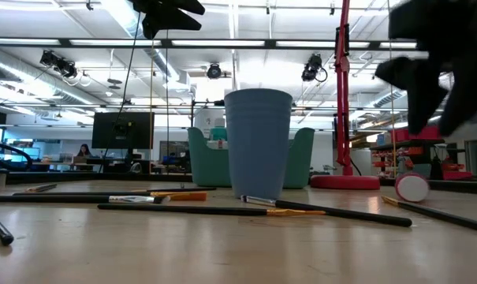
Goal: Pick & Place Paint Supplies
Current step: Put the red paint bottle into the green bin
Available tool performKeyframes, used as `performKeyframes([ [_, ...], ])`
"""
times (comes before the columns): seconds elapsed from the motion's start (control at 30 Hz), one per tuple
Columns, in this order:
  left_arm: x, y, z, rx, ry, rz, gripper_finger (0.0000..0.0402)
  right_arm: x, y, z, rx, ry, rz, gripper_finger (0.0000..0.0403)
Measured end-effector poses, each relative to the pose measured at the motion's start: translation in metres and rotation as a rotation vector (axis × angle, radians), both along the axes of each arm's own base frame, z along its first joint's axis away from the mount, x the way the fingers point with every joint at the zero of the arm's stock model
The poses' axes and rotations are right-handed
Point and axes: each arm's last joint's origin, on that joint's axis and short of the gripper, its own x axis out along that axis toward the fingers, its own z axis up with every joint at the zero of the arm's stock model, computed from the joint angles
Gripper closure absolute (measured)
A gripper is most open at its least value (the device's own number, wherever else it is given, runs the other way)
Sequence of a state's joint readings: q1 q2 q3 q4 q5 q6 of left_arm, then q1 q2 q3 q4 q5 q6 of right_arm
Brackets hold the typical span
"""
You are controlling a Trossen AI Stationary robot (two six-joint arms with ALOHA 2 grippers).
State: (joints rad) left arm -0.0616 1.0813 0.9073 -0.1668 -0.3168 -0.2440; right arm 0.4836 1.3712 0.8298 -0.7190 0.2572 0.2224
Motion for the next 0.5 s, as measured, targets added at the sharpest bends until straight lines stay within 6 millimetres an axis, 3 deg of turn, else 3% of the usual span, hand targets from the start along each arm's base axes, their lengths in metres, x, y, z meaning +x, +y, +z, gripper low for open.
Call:
performKeyframes([
  [0.33, 0.000, 0.000, 0.000, -0.088, -0.024, 0.031, 0.0212, 0.002, -0.011, -0.027, -0.194, -0.058, 0.416, 0.0193],
  [0.5, 0.000, 0.000, 0.000, -0.121, -0.034, 0.042, 0.0212, 0.007, -0.024, -0.040, -0.205, -0.130, 0.486, 0.0192],
])
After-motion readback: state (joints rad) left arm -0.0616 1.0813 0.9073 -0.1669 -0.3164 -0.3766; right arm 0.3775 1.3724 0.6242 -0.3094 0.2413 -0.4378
